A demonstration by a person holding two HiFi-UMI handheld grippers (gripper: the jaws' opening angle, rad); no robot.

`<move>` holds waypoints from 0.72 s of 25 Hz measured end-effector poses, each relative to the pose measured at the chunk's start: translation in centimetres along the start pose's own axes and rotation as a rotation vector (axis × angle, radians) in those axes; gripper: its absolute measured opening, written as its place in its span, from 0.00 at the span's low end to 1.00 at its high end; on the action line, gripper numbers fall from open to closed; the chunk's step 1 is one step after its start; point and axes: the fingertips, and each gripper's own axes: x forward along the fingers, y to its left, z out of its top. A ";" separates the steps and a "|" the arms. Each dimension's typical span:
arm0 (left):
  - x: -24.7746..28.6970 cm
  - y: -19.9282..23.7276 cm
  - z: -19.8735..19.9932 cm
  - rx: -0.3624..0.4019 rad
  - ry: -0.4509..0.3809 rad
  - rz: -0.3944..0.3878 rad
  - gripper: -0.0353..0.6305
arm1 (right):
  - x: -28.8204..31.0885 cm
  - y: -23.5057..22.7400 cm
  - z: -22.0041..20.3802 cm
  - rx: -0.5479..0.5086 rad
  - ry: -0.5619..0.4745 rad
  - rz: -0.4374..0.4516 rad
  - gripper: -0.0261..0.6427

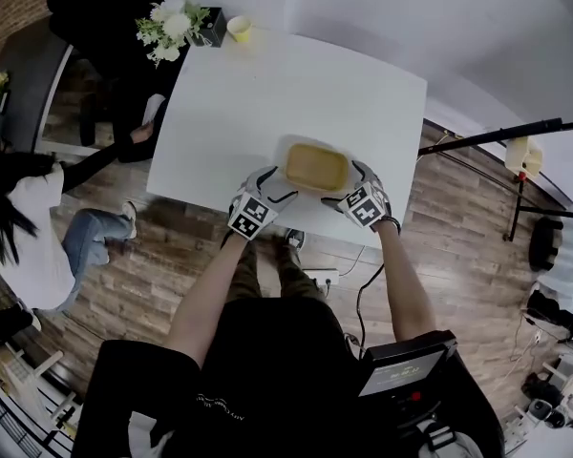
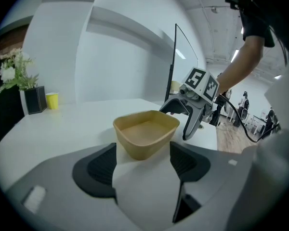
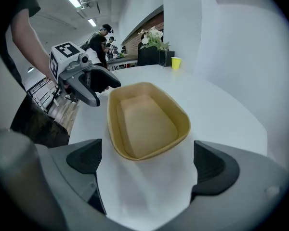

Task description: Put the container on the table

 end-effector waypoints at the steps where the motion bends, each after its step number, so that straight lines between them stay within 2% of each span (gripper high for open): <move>1: -0.1 0.1 0.1 0.002 -0.002 0.000 0.55 | -0.2 0.0 0.0 0.012 -0.006 -0.004 0.94; 10: -2.2 0.1 1.2 0.014 -0.031 0.002 0.55 | -2.7 1.2 1.2 0.064 -0.069 -0.081 0.94; 18: -5.7 0.5 3.8 0.047 -0.106 0.018 0.55 | -4.5 3.0 4.0 0.145 -0.176 -0.132 0.92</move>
